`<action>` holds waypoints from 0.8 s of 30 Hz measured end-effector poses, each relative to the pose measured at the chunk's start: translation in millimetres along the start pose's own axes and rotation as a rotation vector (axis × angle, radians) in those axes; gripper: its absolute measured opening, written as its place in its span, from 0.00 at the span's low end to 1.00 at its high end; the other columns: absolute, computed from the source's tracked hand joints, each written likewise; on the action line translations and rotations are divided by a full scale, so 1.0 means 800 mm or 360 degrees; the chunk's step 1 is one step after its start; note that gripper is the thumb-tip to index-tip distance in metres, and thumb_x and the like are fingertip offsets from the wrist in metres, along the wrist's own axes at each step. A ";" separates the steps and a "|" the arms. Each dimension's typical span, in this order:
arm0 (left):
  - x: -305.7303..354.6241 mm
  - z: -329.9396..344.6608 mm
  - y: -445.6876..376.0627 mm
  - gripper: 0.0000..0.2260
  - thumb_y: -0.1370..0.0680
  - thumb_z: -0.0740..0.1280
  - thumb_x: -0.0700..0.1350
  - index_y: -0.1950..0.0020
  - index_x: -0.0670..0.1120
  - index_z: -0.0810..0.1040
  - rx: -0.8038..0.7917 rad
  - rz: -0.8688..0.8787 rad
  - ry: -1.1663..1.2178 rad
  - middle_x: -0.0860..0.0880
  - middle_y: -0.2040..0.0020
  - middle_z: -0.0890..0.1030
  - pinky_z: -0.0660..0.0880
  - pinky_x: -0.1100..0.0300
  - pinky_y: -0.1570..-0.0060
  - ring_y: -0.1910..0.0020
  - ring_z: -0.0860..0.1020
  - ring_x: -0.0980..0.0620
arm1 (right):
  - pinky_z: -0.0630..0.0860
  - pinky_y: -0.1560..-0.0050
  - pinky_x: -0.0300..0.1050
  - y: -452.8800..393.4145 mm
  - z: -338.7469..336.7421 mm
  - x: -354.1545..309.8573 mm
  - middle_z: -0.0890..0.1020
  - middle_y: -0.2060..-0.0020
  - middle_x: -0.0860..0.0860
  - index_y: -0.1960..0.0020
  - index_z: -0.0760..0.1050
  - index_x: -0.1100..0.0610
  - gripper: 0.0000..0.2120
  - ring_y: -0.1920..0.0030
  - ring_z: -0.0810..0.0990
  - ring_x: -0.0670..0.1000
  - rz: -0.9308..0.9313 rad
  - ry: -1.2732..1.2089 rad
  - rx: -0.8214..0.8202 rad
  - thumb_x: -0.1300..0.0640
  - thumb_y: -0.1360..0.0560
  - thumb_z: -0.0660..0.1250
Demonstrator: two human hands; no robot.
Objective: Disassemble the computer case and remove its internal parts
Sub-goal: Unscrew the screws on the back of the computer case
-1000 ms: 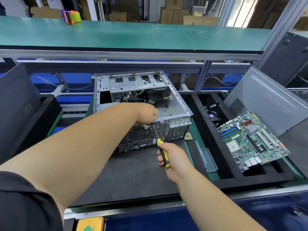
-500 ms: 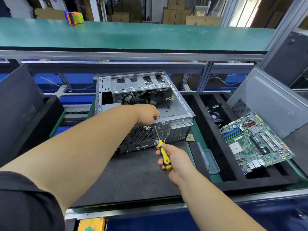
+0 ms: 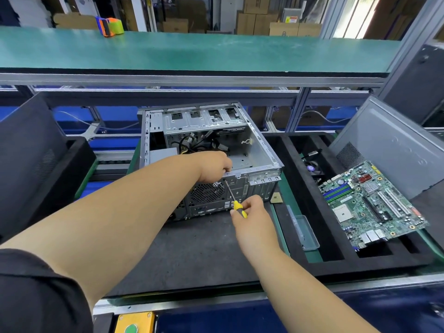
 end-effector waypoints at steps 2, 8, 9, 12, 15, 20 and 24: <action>0.002 -0.001 0.002 0.12 0.18 0.56 0.39 0.39 0.45 0.75 0.0022 0.0032 -0.0086 0.45 0.41 0.71 0.71 0.51 0.45 0.45 0.72 0.44 | 0.64 0.68 0.44 0.002 -0.004 -0.009 0.77 0.56 0.49 0.51 0.64 0.51 0.08 0.64 0.73 0.50 -0.0103 0.0142 0.0035 0.51 0.21 0.63; 0.005 0.001 0.006 0.11 0.22 0.57 0.35 0.44 0.48 0.70 0.0028 0.0038 -0.0254 0.48 0.45 0.66 0.70 0.49 0.50 0.46 0.67 0.46 | 0.67 0.71 0.38 0.000 0.008 0.009 0.82 0.64 0.49 0.48 0.71 0.54 0.05 0.71 0.72 0.46 0.0228 -0.0463 -0.0117 0.54 0.21 0.62; 0.005 0.001 0.005 0.11 0.22 0.57 0.35 0.44 0.47 0.70 0.0028 0.0028 -0.0232 0.48 0.45 0.66 0.70 0.50 0.52 0.46 0.67 0.46 | 0.67 0.71 0.39 0.000 0.016 0.014 0.83 0.66 0.51 0.47 0.72 0.57 0.06 0.73 0.72 0.46 0.0335 -0.0678 -0.0172 0.55 0.21 0.61; 0.004 0.005 0.003 0.10 0.23 0.56 0.34 0.47 0.47 0.69 -0.0003 0.0000 -0.0150 0.49 0.47 0.64 0.71 0.48 0.48 0.44 0.66 0.45 | 0.66 0.76 0.38 0.007 0.044 0.021 0.84 0.67 0.58 0.47 0.74 0.63 0.11 0.77 0.71 0.47 0.0713 -0.1408 -0.0415 0.56 0.18 0.58; 0.003 0.007 0.000 0.09 0.23 0.56 0.33 0.50 0.47 0.68 -0.0024 -0.0020 -0.0130 0.49 0.47 0.64 0.70 0.45 0.43 0.42 0.65 0.45 | 0.67 0.77 0.36 0.016 0.057 0.019 0.84 0.66 0.60 0.48 0.76 0.67 0.18 0.76 0.72 0.46 0.0935 -0.1735 -0.0622 0.54 0.18 0.55; 0.004 0.008 -0.004 0.10 0.21 0.57 0.34 0.45 0.45 0.72 -0.0012 -0.0012 -0.0200 0.45 0.41 0.68 0.69 0.44 0.41 0.40 0.64 0.44 | 0.69 0.78 0.35 0.020 0.060 0.025 0.84 0.67 0.56 0.52 0.78 0.63 0.16 0.77 0.73 0.46 0.0953 -0.1645 -0.0631 0.53 0.18 0.59; 0.004 0.008 -0.005 0.10 0.21 0.57 0.35 0.44 0.44 0.72 0.0007 0.0002 -0.0234 0.46 0.42 0.68 0.69 0.44 0.41 0.40 0.64 0.45 | 0.66 0.79 0.35 0.016 0.056 0.032 0.83 0.68 0.52 0.54 0.78 0.59 0.12 0.78 0.71 0.46 0.0902 -0.1501 -0.0508 0.52 0.19 0.63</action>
Point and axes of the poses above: each hand's wrist, its own y-axis away from the middle knuckle, its own z-axis out of the palm, x = y × z, the point moved 9 cm from there along -y, towards the middle knuckle
